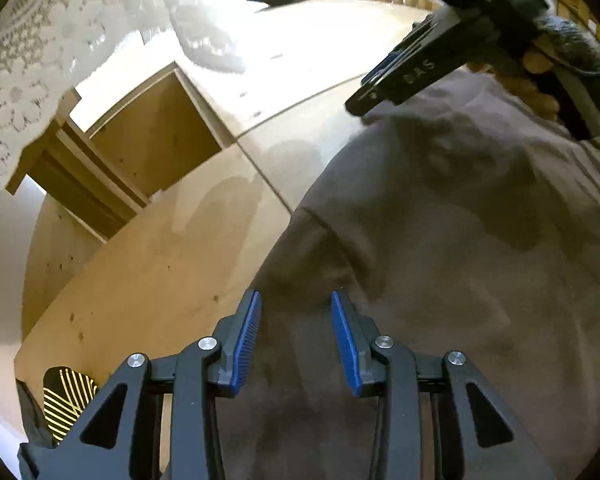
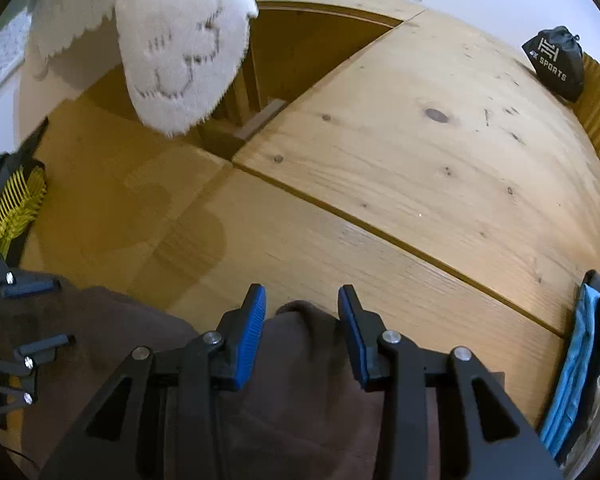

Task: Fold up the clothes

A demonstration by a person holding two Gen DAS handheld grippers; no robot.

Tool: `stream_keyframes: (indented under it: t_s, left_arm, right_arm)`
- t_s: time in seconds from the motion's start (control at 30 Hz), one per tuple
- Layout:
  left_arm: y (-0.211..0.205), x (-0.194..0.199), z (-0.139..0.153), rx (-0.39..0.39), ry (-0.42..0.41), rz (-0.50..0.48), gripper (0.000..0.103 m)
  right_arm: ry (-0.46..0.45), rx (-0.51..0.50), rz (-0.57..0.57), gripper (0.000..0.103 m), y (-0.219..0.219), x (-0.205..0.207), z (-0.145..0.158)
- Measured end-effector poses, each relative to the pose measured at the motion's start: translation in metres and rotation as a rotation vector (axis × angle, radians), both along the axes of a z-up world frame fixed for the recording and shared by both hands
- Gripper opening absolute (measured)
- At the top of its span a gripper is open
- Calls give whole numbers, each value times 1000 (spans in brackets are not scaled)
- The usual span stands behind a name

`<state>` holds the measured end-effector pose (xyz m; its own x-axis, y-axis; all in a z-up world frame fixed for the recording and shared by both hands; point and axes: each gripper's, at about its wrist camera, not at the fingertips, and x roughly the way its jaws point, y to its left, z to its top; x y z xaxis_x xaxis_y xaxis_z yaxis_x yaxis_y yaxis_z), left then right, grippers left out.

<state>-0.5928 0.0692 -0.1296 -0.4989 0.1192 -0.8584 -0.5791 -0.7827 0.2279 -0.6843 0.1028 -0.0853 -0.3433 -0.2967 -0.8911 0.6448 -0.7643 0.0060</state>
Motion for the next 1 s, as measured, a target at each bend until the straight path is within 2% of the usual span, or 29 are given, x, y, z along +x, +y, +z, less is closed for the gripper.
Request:
stream_keyframes:
  t_s: [0.03, 0.07, 0.1, 0.17, 0.3, 0.4, 0.5, 0.53, 0.6, 0.63, 0.67, 0.73, 0.8, 0.9, 1.0]
  left_arm:
    - [0, -1, -3, -6, -6, 1, 35]
    - [0, -1, -5, -7, -9, -3, 34]
    - [0, 2, -4, -3, -2, -5, 33]
    - [-1, 7, -5, -6, -4, -5, 31]
    - [-1, 23, -6, -39, 19, -45, 22]
    - [-1, 26, -4, -47, 18, -46, 21]
    - [-3, 24, -4, -32, 13, -40, 21]
    - [-3, 24, -4, -27, 11, -34, 21]
    - [-5, 22, -4, -16, 7, -24, 22]
    - [-5, 23, -3, -19, 8, -25, 22]
    - [-5, 23, -3, -23, 8, -26, 22]
    - [-6, 24, -1, -30, 10, -28, 22]
    - [-7, 25, 1, -37, 12, -30, 23]
    - [-12, 27, 2, -61, 13, -18, 27]
    - [-28, 28, -3, -92, 5, 23, 30]
  right_arm:
    - [-12, -1, -8, 27, 2, -1, -1]
    - [-30, -10, -19, 10, 5, -2, -2]
    - [-32, -16, -28, 5, 9, -2, 0]
    - [-14, -30, -41, 5, 17, 0, 7]
    - [-25, -123, -74, 4, 41, 2, 31]
    - [-43, -169, -101, 4, 53, 3, 43]
    - [-29, -325, -190, 4, 72, -7, 56]
    - [-15, -342, -233, 4, 78, -13, 58]
    - [21, -307, -335, 12, 86, -28, 57]
    - [-3, -318, -362, 27, 92, -33, 56]
    - [-27, -339, -357, 29, 98, -30, 56]
    - [-17, -357, -326, 29, 107, -16, 60]
    - [-12, -283, -263, 29, 109, 9, 55]
    - [10, -114, -194, 29, 115, 53, 33]
    - [11, -17, -174, 29, 122, 70, 7]
